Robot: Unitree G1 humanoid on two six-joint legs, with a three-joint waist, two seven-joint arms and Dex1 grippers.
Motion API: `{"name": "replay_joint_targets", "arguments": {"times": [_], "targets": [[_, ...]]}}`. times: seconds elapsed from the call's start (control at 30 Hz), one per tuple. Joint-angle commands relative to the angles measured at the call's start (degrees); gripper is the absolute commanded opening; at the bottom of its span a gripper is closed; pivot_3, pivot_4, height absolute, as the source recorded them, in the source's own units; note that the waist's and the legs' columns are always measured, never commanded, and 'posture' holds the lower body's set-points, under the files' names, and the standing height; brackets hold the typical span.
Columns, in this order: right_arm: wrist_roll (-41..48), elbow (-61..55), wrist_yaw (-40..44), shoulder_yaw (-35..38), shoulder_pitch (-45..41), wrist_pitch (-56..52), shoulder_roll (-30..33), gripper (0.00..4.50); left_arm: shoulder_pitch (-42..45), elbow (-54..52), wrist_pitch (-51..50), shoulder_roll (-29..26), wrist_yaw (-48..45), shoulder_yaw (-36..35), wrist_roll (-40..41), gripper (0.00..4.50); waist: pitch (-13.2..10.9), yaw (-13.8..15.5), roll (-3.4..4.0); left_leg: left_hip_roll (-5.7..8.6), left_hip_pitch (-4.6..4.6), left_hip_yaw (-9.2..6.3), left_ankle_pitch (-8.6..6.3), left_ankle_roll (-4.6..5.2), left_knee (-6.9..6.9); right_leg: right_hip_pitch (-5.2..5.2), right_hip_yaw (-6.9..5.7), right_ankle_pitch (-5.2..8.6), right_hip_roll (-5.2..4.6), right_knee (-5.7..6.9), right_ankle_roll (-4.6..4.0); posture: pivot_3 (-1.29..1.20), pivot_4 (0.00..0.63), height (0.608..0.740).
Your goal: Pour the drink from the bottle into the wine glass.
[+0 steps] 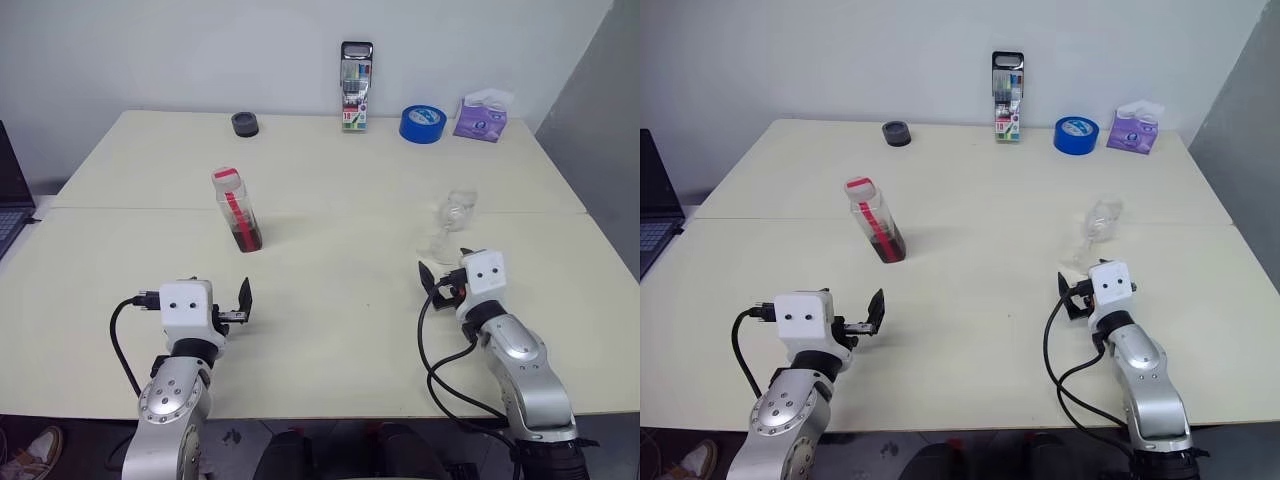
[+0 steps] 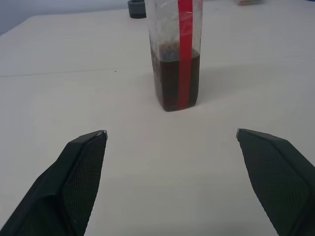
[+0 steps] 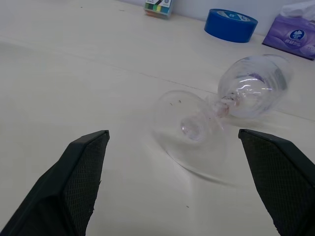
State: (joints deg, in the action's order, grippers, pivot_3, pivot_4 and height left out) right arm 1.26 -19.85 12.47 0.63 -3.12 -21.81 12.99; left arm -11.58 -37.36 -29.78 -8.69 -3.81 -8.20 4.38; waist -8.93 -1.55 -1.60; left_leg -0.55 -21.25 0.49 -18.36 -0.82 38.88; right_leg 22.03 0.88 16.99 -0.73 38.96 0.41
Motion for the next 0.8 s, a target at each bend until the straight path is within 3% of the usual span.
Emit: {"name": "replay_joint_targets", "arguments": {"times": [0.03, 0.8], "targets": [[0.2, -1.8, 0.5, -0.2, -0.8, 1.7, 0.5, 4.5, 0.0, -1.8, 0.9, 0.0, 0.8, -0.3, -0.7, 4.49, 0.0, 0.0, 0.0, 0.0, 0.0, 0.0, 0.0, 0.0, 0.0, 0.0, 0.0, 0.0, 0.0, 0.0, 0.0, 0.0, 0.15, 0.74], [-0.1, -2.1, 0.1, -0.4, -0.6, 2.2, 0.0, 4.5, 1.1, -1.4, 1.0, 0.2, 0.3, -0.9, 0.3, 4.49, 0.0, 0.0, 0.0, 0.0, 0.0, 0.0, 0.0, 0.0, 0.0, 0.0, 0.0, 0.0, 0.0, -0.01, 0.0, 0.0, 0.15, 0.74]]}}
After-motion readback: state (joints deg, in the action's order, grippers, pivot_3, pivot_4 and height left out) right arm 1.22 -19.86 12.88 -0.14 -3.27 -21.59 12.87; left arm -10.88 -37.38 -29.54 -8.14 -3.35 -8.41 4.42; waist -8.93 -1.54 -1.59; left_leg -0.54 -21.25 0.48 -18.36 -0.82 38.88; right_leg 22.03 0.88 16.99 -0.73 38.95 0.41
